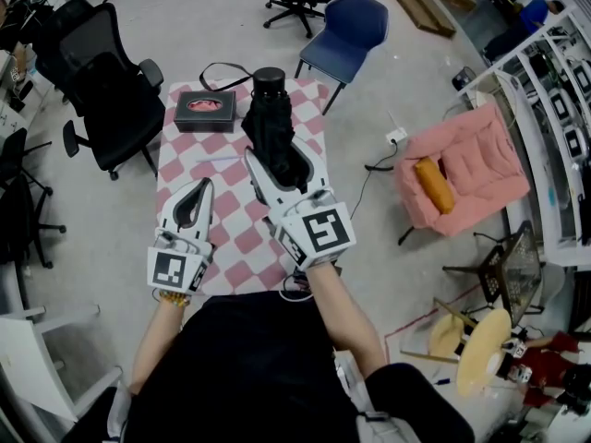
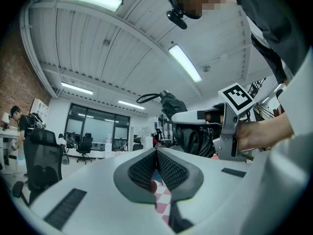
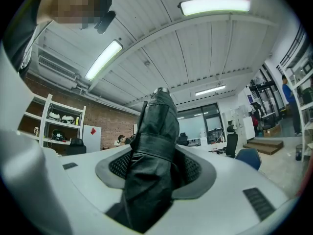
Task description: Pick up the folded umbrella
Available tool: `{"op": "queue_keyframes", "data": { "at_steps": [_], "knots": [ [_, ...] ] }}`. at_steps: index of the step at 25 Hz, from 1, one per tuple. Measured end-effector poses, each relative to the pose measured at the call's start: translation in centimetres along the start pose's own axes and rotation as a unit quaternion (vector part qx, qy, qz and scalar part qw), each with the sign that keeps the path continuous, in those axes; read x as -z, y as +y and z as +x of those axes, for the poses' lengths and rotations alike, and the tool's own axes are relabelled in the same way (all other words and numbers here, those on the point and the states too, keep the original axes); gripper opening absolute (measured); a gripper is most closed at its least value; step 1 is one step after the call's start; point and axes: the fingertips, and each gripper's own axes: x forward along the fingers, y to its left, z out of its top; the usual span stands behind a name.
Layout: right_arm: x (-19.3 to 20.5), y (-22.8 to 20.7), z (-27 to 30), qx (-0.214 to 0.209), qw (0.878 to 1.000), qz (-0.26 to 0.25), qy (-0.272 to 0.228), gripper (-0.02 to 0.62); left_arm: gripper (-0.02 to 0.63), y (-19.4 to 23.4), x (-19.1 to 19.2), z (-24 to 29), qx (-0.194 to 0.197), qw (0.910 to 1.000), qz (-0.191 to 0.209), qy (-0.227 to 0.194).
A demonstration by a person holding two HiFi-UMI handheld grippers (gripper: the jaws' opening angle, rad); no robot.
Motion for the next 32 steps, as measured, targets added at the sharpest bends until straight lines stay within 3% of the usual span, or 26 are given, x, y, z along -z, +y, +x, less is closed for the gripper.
{"op": "queue_keyframes", "data": {
  "at_steps": [21, 32],
  "knots": [
    [0.9, 2.4, -1.5, -0.010, 0.999, -0.020, -0.038, 0.225, 0.014, -0.2, 0.3, -0.3, 0.004, 1.0000, 0.002, 0.002],
    [2.6, 3.5, -2.1, -0.020, 0.999, 0.000, -0.047, 0.225, 0.014, -0.4, 0.7, -0.7, 0.004, 1.0000, -0.001, 0.003]
  ]
}}
